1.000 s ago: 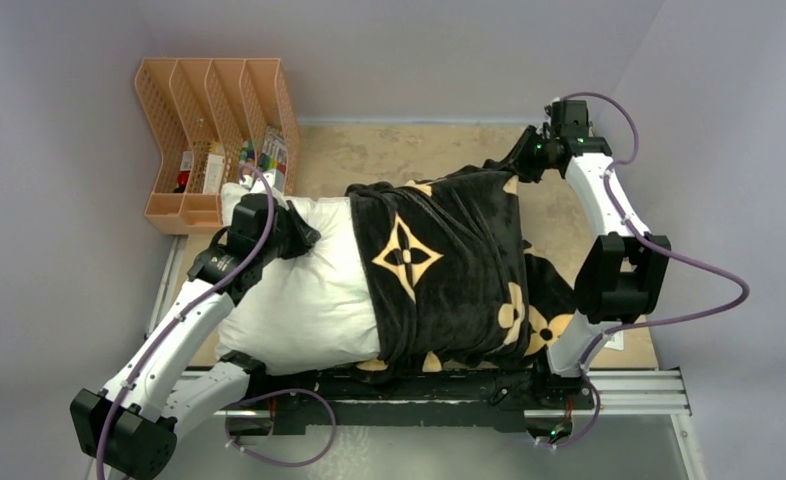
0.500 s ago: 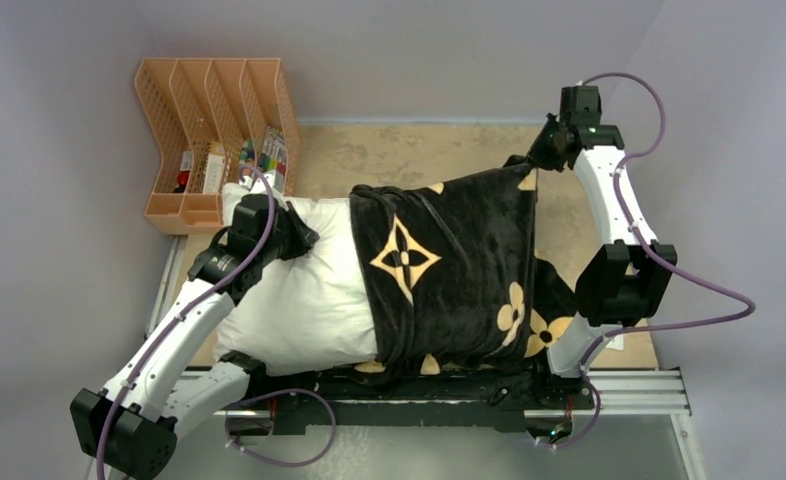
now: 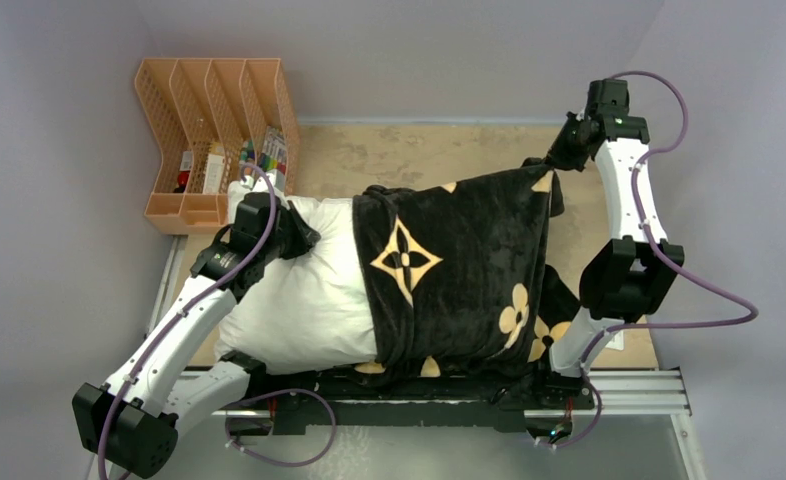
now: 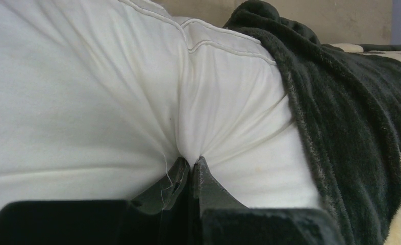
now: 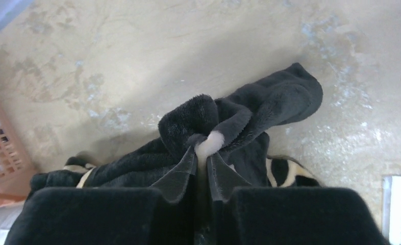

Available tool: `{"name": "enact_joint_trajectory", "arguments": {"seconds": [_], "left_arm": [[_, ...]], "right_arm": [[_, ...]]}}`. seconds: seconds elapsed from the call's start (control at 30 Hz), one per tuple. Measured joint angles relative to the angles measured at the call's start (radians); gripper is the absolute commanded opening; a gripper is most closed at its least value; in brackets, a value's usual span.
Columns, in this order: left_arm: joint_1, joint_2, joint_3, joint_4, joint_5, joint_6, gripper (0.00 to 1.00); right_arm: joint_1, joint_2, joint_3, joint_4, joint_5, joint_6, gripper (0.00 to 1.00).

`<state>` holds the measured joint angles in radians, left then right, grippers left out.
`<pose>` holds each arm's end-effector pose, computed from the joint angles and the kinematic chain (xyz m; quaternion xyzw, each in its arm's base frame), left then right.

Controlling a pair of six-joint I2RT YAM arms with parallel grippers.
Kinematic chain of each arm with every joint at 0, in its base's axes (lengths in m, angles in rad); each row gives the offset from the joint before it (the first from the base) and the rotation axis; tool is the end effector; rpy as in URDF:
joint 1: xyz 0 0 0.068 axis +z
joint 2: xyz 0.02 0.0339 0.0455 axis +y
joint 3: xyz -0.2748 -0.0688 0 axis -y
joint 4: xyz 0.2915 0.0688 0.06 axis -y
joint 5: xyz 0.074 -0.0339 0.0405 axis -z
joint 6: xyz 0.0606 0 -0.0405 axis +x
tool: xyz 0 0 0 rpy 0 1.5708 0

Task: Remove the pillowcase from the pillow
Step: Remove the pillow from the pillowcase.

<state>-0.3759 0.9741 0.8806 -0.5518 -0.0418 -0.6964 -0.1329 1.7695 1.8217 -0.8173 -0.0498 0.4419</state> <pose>0.2511 -0.0964 0.2924 -0.1520 0.8817 -0.2119 0.3932 0.4556 -0.0579 0.3648 0.2513 0.8847 0.0829 0.3837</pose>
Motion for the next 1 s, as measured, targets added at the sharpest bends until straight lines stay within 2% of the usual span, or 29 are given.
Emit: {"name": "enact_joint_trajectory", "arguments": {"seconds": [0.1,0.17,0.27,0.33,0.63,0.7,0.77,0.87,0.93,1.0], "left_arm": [[0.001,-0.002,0.0,-0.008,-0.007,0.003,0.0],[0.005,-0.009,-0.002,-0.019,-0.022,0.008,0.0],[0.01,-0.023,-0.006,-0.023,-0.036,0.01,0.0],[0.01,-0.03,-0.01,-0.023,-0.039,0.011,0.0],[0.01,-0.043,-0.015,-0.021,-0.042,0.01,0.0],[0.01,-0.051,-0.018,-0.023,-0.048,0.01,0.0],[0.01,-0.061,-0.02,-0.026,-0.057,0.009,0.0],[0.01,-0.069,-0.02,-0.03,-0.069,0.007,0.0],[0.009,-0.071,-0.022,-0.028,-0.073,0.002,0.0],[0.009,-0.071,-0.023,-0.024,-0.077,-0.002,0.0]], "right_arm": [[-0.014,0.0,0.0,0.029,-0.081,-0.034,0.51],[-0.009,-0.006,-0.001,0.067,-0.101,-0.064,0.61],[0.056,-0.023,0.005,0.073,-0.076,-0.112,0.64],[0.152,-0.025,0.036,0.06,-0.072,-0.148,0.68],[0.692,-0.003,0.07,0.063,-0.116,-0.241,0.74],[0.795,0.026,0.071,0.053,-0.086,-0.256,0.65],[0.865,0.062,0.07,0.034,-0.028,-0.277,0.43],[0.897,0.104,0.068,0.003,0.094,-0.285,0.12],[0.889,0.106,0.049,0.003,0.192,-0.283,0.0],[0.865,0.081,0.009,0.018,0.244,-0.277,0.0]]}}
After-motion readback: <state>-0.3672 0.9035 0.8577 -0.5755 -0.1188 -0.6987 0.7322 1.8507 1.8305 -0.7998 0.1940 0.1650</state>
